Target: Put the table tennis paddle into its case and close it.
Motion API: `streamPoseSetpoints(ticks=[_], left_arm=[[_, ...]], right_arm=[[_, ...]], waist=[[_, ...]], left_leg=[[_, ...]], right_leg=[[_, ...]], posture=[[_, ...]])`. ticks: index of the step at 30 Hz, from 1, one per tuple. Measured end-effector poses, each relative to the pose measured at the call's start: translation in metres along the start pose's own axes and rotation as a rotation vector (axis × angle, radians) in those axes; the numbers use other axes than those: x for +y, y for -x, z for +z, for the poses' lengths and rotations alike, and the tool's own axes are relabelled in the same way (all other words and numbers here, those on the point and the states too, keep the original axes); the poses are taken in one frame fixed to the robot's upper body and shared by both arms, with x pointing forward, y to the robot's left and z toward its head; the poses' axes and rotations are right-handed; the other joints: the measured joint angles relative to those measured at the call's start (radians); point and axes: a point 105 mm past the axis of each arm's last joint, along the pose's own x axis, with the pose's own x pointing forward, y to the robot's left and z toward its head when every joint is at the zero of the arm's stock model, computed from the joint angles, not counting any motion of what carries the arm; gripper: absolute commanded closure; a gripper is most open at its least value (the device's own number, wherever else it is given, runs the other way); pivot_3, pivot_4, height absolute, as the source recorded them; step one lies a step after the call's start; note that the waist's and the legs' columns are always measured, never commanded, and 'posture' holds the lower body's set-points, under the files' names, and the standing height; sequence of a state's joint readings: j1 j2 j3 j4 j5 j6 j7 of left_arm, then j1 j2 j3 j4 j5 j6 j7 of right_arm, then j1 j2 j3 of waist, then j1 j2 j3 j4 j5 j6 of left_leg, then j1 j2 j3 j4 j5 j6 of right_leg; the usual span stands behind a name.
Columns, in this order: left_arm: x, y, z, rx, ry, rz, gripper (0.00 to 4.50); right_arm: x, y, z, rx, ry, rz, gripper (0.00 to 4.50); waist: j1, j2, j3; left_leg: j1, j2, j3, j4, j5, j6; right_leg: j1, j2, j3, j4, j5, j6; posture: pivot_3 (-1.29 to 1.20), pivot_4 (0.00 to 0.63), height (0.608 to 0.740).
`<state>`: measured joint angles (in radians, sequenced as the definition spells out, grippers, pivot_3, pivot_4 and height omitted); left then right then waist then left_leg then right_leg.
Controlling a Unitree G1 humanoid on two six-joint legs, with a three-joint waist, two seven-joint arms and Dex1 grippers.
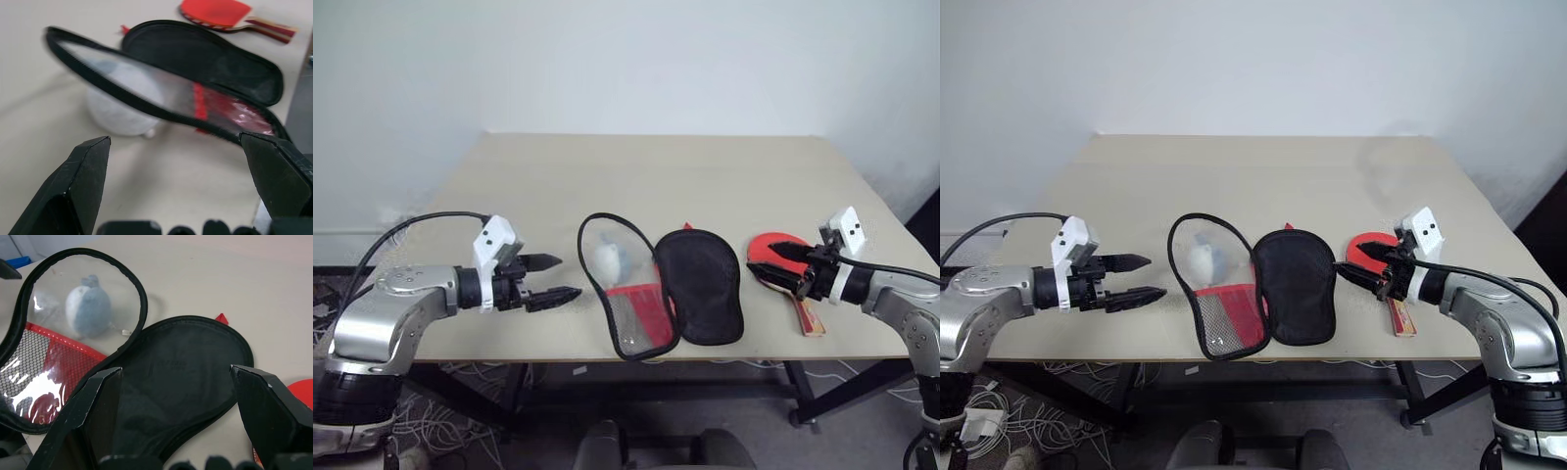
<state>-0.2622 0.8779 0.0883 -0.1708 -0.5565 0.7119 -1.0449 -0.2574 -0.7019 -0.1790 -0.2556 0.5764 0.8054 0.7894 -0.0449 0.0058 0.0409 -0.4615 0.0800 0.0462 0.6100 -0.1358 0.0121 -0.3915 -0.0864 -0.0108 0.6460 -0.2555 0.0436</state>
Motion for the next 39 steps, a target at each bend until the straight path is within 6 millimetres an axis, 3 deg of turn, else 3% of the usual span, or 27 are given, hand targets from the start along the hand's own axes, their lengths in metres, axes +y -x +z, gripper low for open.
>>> streamPoseSetpoints(ticks=[6, 11, 13, 26, 33, 39], left_arm=[[-0.006, -0.011, -0.002, 0.005, 0.001, -0.043, 0.03], [-0.007, -0.017, 0.012, -0.022, -0.032, -0.061, 0.03], [-0.009, -0.020, 0.011, -0.023, -0.026, -0.074, 0.03], [-0.021, -0.045, 0.010, -0.031, -0.015, -0.168, 0.03], [-0.024, -0.045, 0.003, -0.025, 0.003, -0.176, 0.03], [-0.024, -0.039, 0.009, -0.042, 0.013, -0.170, 0.03]], right_arm=[[-0.006, -0.001, 0.000, 0.011, 0.009, -0.077, 0.68], [0.005, -0.007, 0.021, -0.002, 0.084, -0.089, 0.68], [0.006, -0.007, 0.020, 0.009, 0.085, -0.097, 0.68], [-0.030, 0.027, -0.016, 0.156, -0.052, -0.323, 0.68], [-0.052, 0.047, -0.045, 0.275, -0.142, -0.466, 0.68], [-0.061, 0.052, -0.055, 0.305, -0.176, -0.520, 0.68]], waist=[[0.000, 0.000, 0.000], [0.000, 0.000, 0.000], [0.001, -0.001, 0.000], [0.025, -0.002, 0.000], [0.025, -0.002, 0.000], [0.025, -0.002, 0.000]], left_leg=[[0.000, 0.000, 0.000, 0.000, 0.000, 0.000], [0.000, 0.000, 0.000, 0.001, 0.000, 0.000], [-0.001, 0.000, 0.000, 0.001, 0.000, 0.000], [-0.001, 0.000, 0.000, 0.003, 0.000, 0.000], [-0.001, 0.000, 0.000, 0.003, 0.000, 0.000], [-0.001, 0.000, -0.001, 0.003, 0.000, 0.000]], right_leg=[[0.000, 0.000, 0.000, 0.000, 0.000, 0.000], [0.000, 0.000, 0.000, 0.000, 0.000, 0.000], [0.000, 0.000, 0.000, -0.001, 0.000, 0.000], [0.001, 0.000, 0.000, -0.001, 0.000, 0.000], [0.001, 0.000, 0.000, -0.001, -0.001, 0.002], [0.001, 0.000, 0.000, -0.001, -0.002, 0.004]], posture=[[0.00, 0.000, 0.740], [0.00, 0.000, 0.740], [0.00, 0.000, 0.740], [0.00, 0.000, 0.740], [0.00, 0.000, 0.740], [0.00, 0.000, 0.740]])
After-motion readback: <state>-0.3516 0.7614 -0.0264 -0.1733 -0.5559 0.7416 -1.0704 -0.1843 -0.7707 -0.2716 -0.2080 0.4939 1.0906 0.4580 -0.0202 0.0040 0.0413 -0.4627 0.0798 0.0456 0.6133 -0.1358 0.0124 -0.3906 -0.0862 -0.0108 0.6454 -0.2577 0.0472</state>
